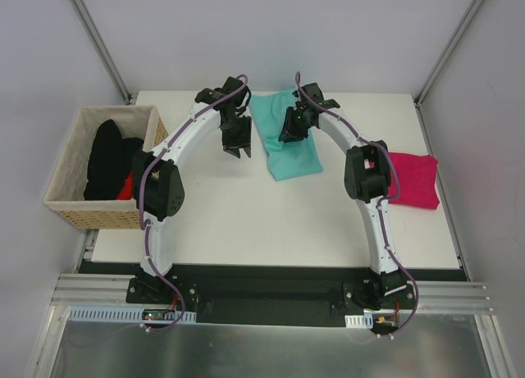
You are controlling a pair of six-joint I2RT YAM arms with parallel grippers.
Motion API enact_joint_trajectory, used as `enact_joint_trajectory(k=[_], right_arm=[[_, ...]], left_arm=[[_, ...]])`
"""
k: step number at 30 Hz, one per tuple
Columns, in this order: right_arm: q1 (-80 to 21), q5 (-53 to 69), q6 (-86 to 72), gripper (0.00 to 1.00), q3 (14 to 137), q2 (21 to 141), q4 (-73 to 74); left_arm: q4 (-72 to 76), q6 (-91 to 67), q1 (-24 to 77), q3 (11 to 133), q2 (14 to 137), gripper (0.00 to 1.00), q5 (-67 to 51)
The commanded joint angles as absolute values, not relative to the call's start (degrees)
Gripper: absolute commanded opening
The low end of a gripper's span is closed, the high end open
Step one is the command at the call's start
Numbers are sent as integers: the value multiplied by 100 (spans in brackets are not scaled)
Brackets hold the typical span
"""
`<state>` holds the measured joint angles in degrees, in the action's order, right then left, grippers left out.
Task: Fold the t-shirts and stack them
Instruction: Fold the folded rectangular tshirt in 1/3 of the way
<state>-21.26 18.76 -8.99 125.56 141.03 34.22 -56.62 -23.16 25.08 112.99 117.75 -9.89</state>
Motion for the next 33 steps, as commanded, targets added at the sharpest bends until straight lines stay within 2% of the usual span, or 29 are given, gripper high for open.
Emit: enact_joint_trajectory(k=[1,8,19,27,33], right_arm=[[-2022,1916,-949,28,12858,14185,2927],[-1601,2153,-1239,29,13052,14362,2628],[-1134,2048,-932,38,12683,13317,2495],[-1125,1960,-730,38,11148,11972,2611],[-1134,1828,-616,35,10416,11496,2811]], left_arm=[[-5854,-2364,2522,11268,11540,36,-888],[-5871,-2426,2522,10987,11382,36,-800],[-5862,-2514,2531,10951,11285,36,-861],[-5818,-2452,2531,11179,11311,36,-826],[-5748,-2479,2531,11303,11329,36,-940]])
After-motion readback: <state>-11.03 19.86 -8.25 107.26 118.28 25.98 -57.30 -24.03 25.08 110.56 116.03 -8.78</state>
